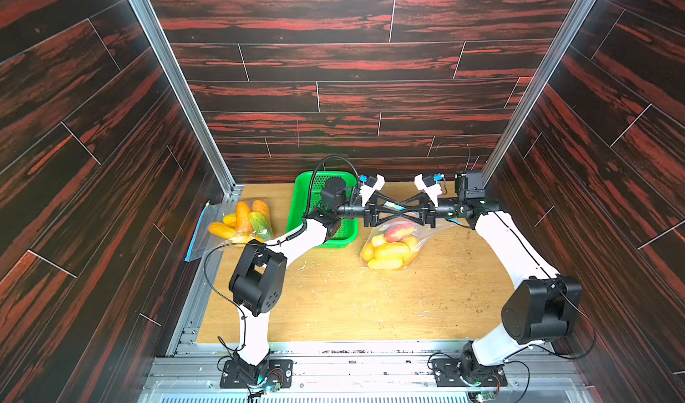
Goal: Place the mango in a zip-top bag and seal the zipper
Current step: Zip the zipper on the zipper food storage bag.
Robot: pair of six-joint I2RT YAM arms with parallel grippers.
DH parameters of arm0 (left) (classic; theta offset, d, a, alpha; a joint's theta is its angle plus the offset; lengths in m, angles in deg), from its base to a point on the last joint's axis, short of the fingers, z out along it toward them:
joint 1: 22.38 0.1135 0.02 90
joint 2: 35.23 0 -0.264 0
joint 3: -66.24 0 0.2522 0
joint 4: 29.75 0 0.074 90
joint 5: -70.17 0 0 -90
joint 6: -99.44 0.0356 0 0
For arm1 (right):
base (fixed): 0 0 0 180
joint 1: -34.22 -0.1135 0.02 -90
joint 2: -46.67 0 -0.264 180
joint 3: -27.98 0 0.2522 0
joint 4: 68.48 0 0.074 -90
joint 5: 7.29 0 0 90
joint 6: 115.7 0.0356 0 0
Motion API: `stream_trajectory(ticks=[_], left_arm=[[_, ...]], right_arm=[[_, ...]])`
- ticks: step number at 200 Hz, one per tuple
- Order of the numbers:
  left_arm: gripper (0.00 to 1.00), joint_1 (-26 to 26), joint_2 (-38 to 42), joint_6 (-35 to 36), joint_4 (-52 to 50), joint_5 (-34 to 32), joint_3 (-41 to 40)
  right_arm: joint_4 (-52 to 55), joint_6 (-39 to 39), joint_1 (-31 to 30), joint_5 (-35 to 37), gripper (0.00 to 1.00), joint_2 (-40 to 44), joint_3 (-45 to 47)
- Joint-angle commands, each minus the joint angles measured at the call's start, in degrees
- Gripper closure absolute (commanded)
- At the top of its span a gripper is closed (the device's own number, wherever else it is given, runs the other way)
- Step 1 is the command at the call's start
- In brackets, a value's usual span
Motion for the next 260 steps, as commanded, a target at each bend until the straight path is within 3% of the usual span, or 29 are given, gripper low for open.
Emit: stream_trajectory(ticks=[1,58,118,153,237,260], left_arm=[[0.42,1.2,4.4,0.6,0.8,-1.9,-1.7],[0.42,2.8,4.7,0.1,2.2,-2.2,-2.5],[0.68,2.7,1.8,0.0,1.0,1.6,0.5],[1.0,2.7,1.5,-1.4,2.6,1.8,1.1],[1.0,2.5,0.9,-4.0,6.5,2.1,1.1],[1.0,2.5,0.8,-4.3,6.6,2.1,1.1]], right_arm=[[0.1,0.4,-0.1,1.1,0.66,-0.8,-0.9],[-1.1,1.3,-0.1,-1.2,0.66,-0.6,-1.1],[-1.9,2.1,-2.3,-2.8,0.66,-2.4,-4.1],[-1.6,2.5,-3.5,-2.6,0.69,-4.3,-6.6],[-3.3,4.1,-4.8,-2.4,0.81,-5.8,-8.6],[-3.7,4.4,-5.0,-2.5,0.89,-6.0,-8.9]])
